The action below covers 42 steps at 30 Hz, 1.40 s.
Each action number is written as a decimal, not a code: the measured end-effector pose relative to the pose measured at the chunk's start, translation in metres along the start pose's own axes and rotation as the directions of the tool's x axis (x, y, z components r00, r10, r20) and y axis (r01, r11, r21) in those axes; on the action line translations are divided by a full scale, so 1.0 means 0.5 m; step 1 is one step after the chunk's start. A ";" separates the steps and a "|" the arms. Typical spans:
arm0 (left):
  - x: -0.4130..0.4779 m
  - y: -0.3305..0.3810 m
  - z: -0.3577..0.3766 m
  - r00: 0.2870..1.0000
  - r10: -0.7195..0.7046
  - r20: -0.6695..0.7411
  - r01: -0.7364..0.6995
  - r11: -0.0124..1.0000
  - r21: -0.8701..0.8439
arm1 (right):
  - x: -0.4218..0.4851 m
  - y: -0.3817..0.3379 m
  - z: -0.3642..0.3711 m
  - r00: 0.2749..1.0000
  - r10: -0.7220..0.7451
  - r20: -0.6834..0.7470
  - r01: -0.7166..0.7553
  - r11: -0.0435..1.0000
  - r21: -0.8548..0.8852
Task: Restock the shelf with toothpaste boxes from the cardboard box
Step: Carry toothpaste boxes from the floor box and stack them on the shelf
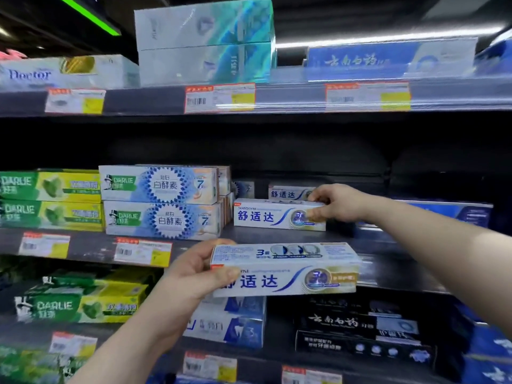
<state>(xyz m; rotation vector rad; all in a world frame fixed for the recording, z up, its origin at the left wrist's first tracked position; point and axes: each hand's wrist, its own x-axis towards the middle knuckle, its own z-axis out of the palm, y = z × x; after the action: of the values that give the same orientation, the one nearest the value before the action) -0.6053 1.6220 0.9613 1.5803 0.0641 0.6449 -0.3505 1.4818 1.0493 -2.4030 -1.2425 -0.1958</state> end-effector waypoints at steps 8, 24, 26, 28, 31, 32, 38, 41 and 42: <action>0.019 -0.007 -0.001 1.000 0.029 0.009 -0.028 0.997 -0.070 | 0.011 0.010 0.003 1.000 -0.001 0.018 0.000 0.998 0.067; 0.097 0.082 0.050 0.993 0.116 -0.006 -0.117 0.993 -0.035 | -0.102 0.032 -0.102 0.976 -0.032 -0.214 0.111 0.923 0.369; 0.122 0.093 0.061 0.994 0.106 0.020 -0.106 0.994 0.000 | -0.113 0.037 -0.112 0.978 0.002 -0.208 0.090 0.896 0.434; 0.147 0.098 0.072 0.997 0.079 0.008 -0.079 0.996 0.033 | -0.119 0.048 -0.118 0.981 0.043 -0.192 0.056 0.872 0.486; 0.185 0.103 0.085 0.998 0.041 -0.040 -0.039 0.998 0.046 | -0.124 0.056 -0.119 0.995 0.027 -0.100 0.025 0.875 0.484; 0.196 0.107 0.090 0.998 0.027 -0.055 -0.025 0.999 0.043 | -0.123 0.054 -0.115 0.997 0.008 -0.073 0.026 0.892 0.452; 0.252 0.123 0.099 0.979 0.057 -0.193 -0.048 0.998 0.051 | -0.063 0.045 -0.080 0.987 0.032 -0.160 0.042 0.898 0.437; 0.277 0.110 0.093 0.954 0.085 -0.287 -0.049 0.990 0.130 | -0.037 0.037 -0.063 0.984 0.049 -0.169 0.037 0.882 0.470; 0.283 0.104 0.093 0.944 0.082 -0.319 -0.027 0.984 0.175 | -0.030 0.034 -0.059 0.980 0.057 -0.191 0.043 0.874 0.484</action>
<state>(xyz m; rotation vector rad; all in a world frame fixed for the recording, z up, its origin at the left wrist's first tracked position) -0.4844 1.6317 1.0619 1.6281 0.3301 0.9618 -0.3434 1.4492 1.0659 -1.9005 -1.0409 -0.1020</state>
